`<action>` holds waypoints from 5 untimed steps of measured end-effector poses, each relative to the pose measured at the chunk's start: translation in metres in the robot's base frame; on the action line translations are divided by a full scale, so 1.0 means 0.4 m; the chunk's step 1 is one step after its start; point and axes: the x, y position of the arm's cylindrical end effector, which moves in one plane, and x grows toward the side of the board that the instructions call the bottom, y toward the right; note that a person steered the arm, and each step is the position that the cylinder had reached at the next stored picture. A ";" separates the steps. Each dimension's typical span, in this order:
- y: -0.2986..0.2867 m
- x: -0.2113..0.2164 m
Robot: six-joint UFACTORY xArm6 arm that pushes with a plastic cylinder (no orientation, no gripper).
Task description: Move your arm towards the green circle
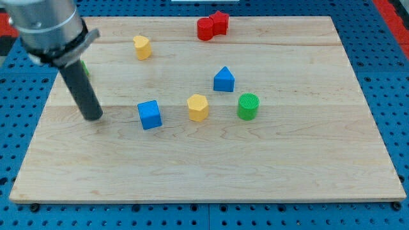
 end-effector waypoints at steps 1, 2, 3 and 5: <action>0.163 0.056; 0.449 0.056; 0.726 0.056; 0.755 -0.029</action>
